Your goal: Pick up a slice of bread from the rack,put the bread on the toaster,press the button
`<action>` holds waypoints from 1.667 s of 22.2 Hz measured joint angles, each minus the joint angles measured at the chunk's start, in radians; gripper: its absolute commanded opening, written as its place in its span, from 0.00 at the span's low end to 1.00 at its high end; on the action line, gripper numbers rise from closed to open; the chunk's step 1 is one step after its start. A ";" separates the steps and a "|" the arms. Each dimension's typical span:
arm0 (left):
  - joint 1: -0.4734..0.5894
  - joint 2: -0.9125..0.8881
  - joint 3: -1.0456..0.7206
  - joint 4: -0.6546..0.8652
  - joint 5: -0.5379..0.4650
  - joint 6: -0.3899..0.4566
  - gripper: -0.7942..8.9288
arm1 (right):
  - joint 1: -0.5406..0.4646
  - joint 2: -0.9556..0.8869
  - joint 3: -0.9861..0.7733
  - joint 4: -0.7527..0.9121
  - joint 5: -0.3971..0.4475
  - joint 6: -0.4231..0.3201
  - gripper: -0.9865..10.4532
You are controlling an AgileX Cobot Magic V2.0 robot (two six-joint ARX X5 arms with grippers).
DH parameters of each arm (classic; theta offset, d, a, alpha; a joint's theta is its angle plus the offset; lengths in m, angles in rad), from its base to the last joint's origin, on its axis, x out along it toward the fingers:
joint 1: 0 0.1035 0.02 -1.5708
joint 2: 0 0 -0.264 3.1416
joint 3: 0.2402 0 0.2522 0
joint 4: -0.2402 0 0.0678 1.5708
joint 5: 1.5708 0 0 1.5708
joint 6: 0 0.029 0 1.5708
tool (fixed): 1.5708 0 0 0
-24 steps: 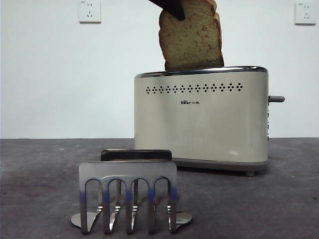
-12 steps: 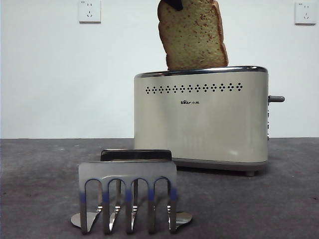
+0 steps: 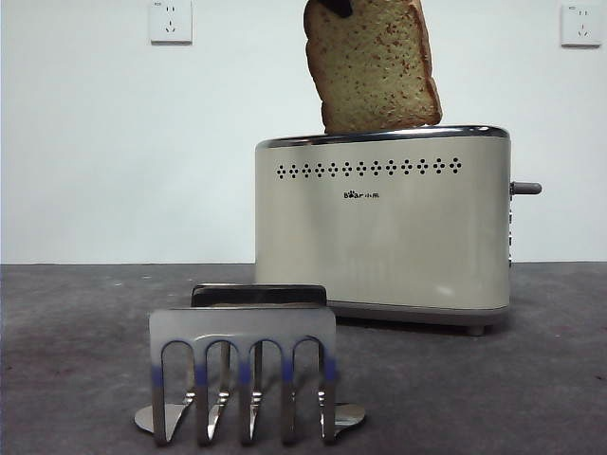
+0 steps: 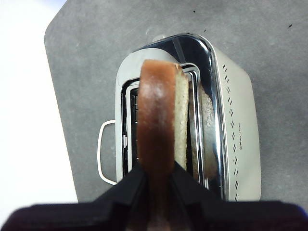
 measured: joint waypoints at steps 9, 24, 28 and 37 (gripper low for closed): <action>0.000 0.012 0.000 -0.002 -0.023 -0.037 0.07 | 0.000 0.000 0.000 0.000 0.000 0.000 0.09; -0.003 0.100 0.000 0.047 -0.085 -0.054 0.07 | 0.000 0.000 0.000 0.000 0.000 -0.004 0.09; -0.003 0.151 0.000 0.101 -0.086 -0.054 0.07 | 0.000 0.000 0.000 0.000 0.000 -0.009 0.09; -0.006 0.202 0.000 0.116 -0.097 -0.081 0.16 | 0.000 0.000 0.000 0.000 0.000 -0.023 0.09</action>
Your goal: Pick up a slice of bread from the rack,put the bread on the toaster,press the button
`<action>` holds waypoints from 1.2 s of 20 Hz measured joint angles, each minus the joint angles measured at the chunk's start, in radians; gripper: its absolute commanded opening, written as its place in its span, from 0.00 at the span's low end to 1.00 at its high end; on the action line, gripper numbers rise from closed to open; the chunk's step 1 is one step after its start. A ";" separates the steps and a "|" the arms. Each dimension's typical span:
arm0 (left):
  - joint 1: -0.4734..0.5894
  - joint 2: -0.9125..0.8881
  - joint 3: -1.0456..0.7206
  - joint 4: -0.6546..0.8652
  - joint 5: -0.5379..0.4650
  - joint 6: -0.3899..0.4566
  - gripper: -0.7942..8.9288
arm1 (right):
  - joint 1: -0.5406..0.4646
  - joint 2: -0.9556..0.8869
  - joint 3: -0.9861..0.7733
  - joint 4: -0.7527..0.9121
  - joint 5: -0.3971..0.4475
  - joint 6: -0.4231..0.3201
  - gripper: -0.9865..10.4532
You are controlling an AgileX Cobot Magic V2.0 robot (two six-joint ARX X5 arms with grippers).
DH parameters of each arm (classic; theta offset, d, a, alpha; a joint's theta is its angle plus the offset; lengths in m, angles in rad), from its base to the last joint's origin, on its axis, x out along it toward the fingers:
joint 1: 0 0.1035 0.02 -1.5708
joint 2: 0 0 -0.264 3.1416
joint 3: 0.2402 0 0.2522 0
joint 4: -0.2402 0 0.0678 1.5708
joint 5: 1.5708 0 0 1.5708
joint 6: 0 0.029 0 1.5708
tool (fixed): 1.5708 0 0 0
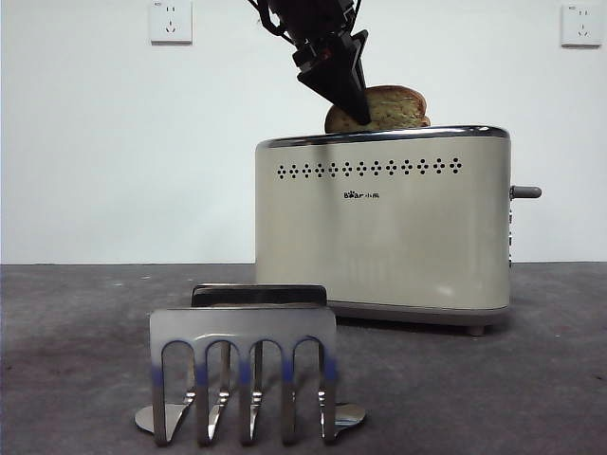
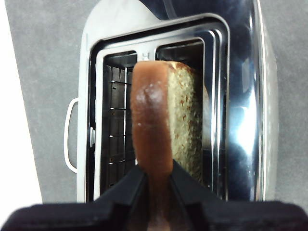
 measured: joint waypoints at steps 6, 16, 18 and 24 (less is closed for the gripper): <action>-0.003 -0.005 0.000 0.016 -0.038 -0.103 0.60 | 0.000 0.000 0.000 0.001 0.000 0.000 0.09; -0.010 -0.280 0.001 -0.095 -0.029 -0.578 0.43 | -0.005 0.084 0.015 0.361 -0.090 0.232 0.08; -0.010 -0.290 0.000 -0.156 -0.027 -0.691 0.27 | -0.014 0.152 0.045 0.396 -0.140 0.261 0.08; -0.009 -0.301 0.000 -0.245 -0.028 -0.803 0.07 | -0.037 0.317 0.137 0.396 -0.150 0.278 0.08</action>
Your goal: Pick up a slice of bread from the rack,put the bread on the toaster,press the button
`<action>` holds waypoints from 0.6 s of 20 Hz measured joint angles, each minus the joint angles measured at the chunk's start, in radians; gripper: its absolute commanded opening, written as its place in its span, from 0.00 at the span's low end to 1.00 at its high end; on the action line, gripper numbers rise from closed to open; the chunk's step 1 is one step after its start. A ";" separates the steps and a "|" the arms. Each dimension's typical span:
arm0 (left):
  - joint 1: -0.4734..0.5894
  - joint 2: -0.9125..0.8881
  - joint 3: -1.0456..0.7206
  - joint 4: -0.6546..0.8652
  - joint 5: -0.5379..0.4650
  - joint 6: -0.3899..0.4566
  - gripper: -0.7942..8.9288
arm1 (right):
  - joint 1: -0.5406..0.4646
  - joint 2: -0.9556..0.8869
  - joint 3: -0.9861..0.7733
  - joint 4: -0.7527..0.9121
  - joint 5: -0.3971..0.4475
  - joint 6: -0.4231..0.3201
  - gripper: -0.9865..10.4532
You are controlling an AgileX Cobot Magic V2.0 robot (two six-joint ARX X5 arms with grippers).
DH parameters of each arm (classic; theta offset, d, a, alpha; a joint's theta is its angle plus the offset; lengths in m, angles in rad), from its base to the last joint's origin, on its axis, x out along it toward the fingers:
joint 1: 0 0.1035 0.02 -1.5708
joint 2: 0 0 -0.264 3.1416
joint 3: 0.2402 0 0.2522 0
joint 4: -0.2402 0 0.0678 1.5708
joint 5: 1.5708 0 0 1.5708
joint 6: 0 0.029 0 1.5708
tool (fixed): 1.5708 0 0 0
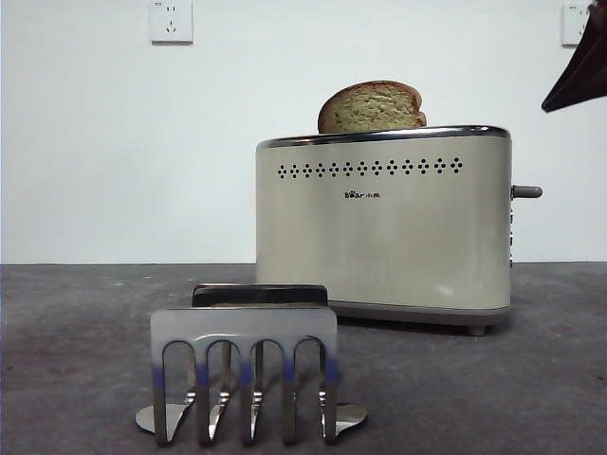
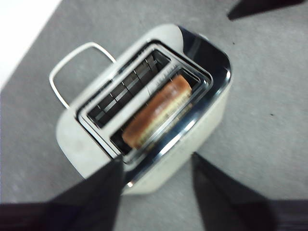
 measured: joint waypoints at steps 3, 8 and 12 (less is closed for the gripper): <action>0.007 -0.004 0.000 -0.066 0.000 -0.049 0.07 | -0.023 0.099 0.044 0.008 -0.022 0.004 0.08; 0.010 -0.004 0.000 -0.125 0.000 -0.129 0.07 | -0.023 0.233 0.045 0.067 -0.069 0.012 0.08; 0.010 -0.004 0.000 -0.125 0.000 -0.164 0.07 | -0.023 0.287 0.045 0.101 -0.078 0.030 0.08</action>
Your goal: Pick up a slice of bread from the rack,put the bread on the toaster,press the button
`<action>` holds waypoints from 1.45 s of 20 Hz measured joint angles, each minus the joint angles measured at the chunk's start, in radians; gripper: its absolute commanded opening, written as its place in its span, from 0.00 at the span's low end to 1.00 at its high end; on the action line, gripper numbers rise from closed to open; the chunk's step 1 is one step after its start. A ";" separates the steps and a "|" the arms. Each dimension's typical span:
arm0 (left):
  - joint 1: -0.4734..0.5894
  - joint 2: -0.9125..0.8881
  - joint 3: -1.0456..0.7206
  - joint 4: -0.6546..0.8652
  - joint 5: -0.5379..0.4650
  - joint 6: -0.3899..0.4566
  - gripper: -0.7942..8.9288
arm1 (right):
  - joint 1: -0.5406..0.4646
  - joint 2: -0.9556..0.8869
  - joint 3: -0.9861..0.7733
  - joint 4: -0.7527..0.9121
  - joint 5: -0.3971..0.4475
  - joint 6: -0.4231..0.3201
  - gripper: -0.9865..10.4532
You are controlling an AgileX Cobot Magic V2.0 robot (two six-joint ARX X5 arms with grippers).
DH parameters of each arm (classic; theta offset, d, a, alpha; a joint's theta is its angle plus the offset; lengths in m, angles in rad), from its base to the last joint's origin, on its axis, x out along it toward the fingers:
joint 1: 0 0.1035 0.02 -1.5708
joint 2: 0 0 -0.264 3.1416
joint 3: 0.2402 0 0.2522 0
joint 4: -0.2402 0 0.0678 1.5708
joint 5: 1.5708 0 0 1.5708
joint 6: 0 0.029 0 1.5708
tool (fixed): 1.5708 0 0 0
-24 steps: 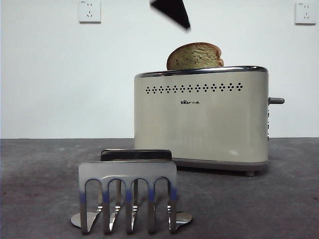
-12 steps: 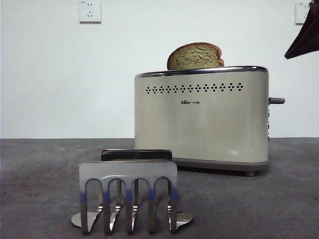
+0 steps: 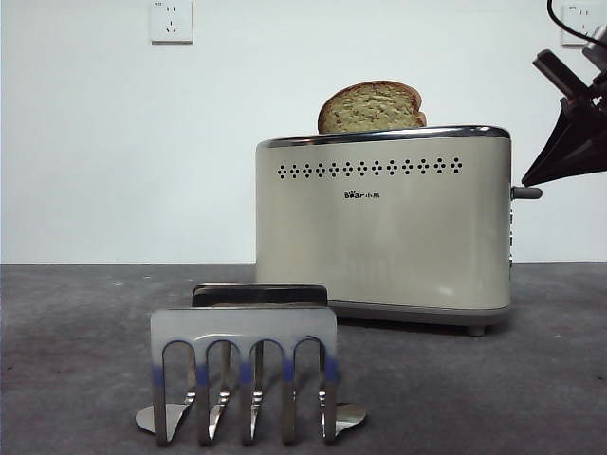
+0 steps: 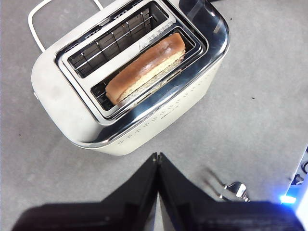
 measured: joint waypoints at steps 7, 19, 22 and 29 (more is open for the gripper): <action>0.000 0.000 0.000 0.000 0.032 -0.046 0.07 | 0.000 0.042 0.002 0.008 -0.031 0.000 0.08; 0.000 -0.044 -0.003 -0.001 0.064 -0.106 0.07 | 0.000 0.136 0.012 -0.011 -0.053 -0.028 0.08; 0.000 -0.108 -0.026 0.000 0.065 -0.115 0.07 | 0.000 0.136 0.012 -0.017 -0.049 -0.040 0.08; 0.000 -0.147 -0.088 -0.002 0.073 -0.121 0.07 | 0.000 0.136 0.016 -0.034 -0.040 -0.068 0.08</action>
